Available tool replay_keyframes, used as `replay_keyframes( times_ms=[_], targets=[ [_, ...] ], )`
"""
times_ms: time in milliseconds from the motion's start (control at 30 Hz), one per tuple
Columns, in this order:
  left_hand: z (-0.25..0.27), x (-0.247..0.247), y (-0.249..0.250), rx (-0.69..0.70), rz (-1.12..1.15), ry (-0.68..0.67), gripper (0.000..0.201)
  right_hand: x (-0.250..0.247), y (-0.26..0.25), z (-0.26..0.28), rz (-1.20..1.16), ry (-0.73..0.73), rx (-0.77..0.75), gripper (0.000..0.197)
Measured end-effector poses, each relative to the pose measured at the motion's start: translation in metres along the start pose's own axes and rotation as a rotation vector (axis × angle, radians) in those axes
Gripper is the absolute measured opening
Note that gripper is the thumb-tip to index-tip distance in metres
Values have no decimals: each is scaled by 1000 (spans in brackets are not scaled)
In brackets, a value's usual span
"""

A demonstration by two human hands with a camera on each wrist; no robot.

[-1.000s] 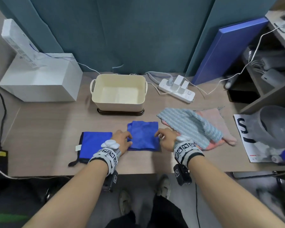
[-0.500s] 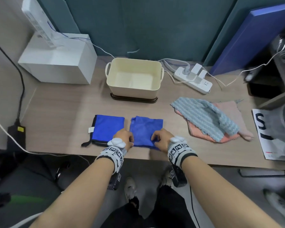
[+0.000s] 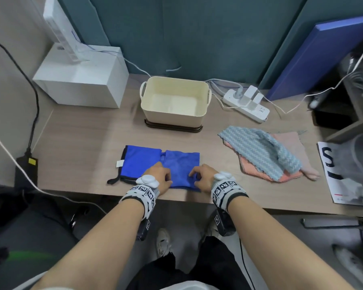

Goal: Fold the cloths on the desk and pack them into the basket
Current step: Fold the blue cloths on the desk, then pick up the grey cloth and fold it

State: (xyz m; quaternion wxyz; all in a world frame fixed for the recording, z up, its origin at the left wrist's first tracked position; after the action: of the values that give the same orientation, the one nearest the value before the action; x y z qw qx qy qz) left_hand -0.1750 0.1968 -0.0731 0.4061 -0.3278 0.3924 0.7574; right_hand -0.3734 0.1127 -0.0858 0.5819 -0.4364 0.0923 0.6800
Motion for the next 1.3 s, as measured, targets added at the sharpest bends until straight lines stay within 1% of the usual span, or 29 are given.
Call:
replay_keyframes(
  times_ms=[100, 200, 233, 333, 400, 500, 567, 633, 667, 733, 800, 833, 900, 1000, 1067, 1133, 1233, 1300],
  targets=[
    [-15, -9, 32, 66, -4, 24, 7, -25, 25, 13, 17, 94, 75, 29],
    [-39, -15, 82, 153, -5, 53, 5, -60, 69, 27, 59, 109, 164, 37],
    [-52, -13, 112, 195, -8, 52, 6, -74, 96, 32, 52, 132, 210, 39],
    [-77, -5, 165, 264, -31, 26, 14, -98, 142, 44, 42, 225, 303, 32],
    [-85, 3, 185, 299, -65, 17, 22, -103, 159, 50, 45, 207, 316, 37],
    [-114, 28, 235, 376, -128, 58, 33, -113, 209, 49, 33, 154, 339, 46],
    [-119, 33, 247, 415, -173, 57, 36, -112, 217, 47, 61, 153, 329, 53],
    [-135, 45, 265, 443, -206, 33, 41, -114, 232, 39, 76, 168, 315, 54],
    [-140, 48, 271, 444, -212, 28, 42, -115, 237, 35, 84, 180, 307, 51],
    [-141, 48, 268, 427, -211, 50, 38, -115, 232, 31, 97, 207, 289, 39],
    [-150, 52, 277, 438, -211, 73, 28, -118, 241, 25, 77, 195, 273, 28],
    [-150, 51, 276, 434, -201, 86, 23, -118, 241, 24, 85, 193, 253, 25],
    [-152, 48, 274, 419, -178, 90, 16, -120, 242, 24, 74, 181, 226, 26],
    [-154, 37, 282, 422, -144, 78, 19, -134, 242, 27, 21, 160, 192, 31],
    [-149, 28, 289, 452, -124, 87, 17, -145, 236, 28, -21, 180, 160, 25],
    [-145, 21, 297, 476, -91, 64, 15, -156, 227, 30, -91, 207, 116, 15],
    [-135, -4, 312, 500, 25, 30, 13, -180, 211, 37, -166, 267, 60, 10],
    [-133, -20, 319, 530, 100, 13, 14, -195, 206, 39, -205, 311, 50, 7]
  ],
)
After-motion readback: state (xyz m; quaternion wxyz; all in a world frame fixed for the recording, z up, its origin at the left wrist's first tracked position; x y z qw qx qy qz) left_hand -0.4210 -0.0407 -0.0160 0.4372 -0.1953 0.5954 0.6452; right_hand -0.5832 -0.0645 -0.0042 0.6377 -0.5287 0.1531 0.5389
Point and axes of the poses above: each hand's wrist, its own z-axis away from the middle knuckle, its own x-axis out of the palm, y = z × x, the point moved 2 cm from there along -z, towards the middle knuckle, and after that the axes turned 3 degrees about z, right-handed, at the moved point
